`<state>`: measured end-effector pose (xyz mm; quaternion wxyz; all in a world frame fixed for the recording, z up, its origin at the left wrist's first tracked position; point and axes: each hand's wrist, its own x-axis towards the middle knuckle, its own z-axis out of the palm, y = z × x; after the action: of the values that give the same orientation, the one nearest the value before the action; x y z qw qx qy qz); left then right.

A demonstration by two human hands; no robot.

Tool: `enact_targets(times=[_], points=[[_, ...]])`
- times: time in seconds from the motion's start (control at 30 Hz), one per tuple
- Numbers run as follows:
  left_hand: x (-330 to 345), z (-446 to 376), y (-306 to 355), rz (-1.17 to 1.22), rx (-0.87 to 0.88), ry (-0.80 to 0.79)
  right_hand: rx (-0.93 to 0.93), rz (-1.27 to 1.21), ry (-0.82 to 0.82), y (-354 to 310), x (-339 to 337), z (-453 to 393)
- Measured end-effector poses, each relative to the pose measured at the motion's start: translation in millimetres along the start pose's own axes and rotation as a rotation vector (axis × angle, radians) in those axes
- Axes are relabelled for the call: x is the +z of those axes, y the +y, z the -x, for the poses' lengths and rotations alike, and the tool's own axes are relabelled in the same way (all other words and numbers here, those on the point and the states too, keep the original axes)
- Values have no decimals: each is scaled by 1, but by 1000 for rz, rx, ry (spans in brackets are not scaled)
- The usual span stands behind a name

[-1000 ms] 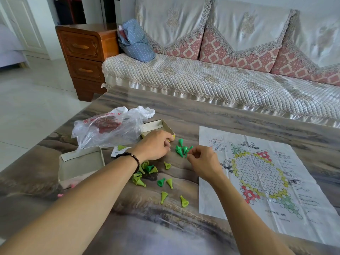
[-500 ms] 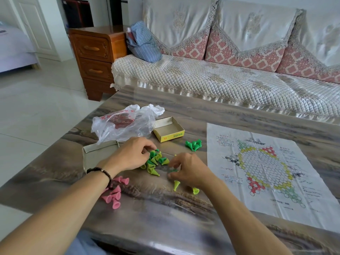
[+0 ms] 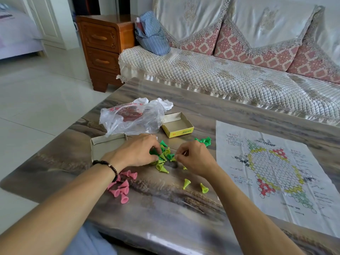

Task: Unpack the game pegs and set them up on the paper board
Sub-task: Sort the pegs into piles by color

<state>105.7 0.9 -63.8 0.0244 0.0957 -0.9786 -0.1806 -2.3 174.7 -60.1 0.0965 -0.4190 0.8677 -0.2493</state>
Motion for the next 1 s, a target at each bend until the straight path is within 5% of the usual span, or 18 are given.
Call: enact_targets(times=[0.53, 1.0], points=[[-6, -12, 15, -80, -33, -96, -77, 258, -123, -19, 9, -26], [1, -8, 10, -80, -14, -9, -51, 82, -49, -14, 4, -16]])
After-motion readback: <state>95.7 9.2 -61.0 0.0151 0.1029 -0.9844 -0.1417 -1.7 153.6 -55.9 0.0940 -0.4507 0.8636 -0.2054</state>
